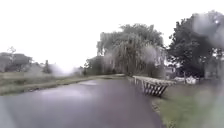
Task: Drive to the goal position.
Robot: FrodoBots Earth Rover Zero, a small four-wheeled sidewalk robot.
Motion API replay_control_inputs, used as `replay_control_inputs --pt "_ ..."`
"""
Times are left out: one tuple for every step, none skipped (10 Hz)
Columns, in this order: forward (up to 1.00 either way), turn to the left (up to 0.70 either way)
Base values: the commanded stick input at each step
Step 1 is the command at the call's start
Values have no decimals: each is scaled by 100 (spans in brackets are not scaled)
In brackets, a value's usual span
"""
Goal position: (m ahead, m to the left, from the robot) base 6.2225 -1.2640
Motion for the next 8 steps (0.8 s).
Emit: replay_control_inputs --pt "85 0" --pt "85 0" --pt "85 0" --pt "85 0" --pt "85 0" --pt "85 0" --pt "85 -34" --pt "85 -25"
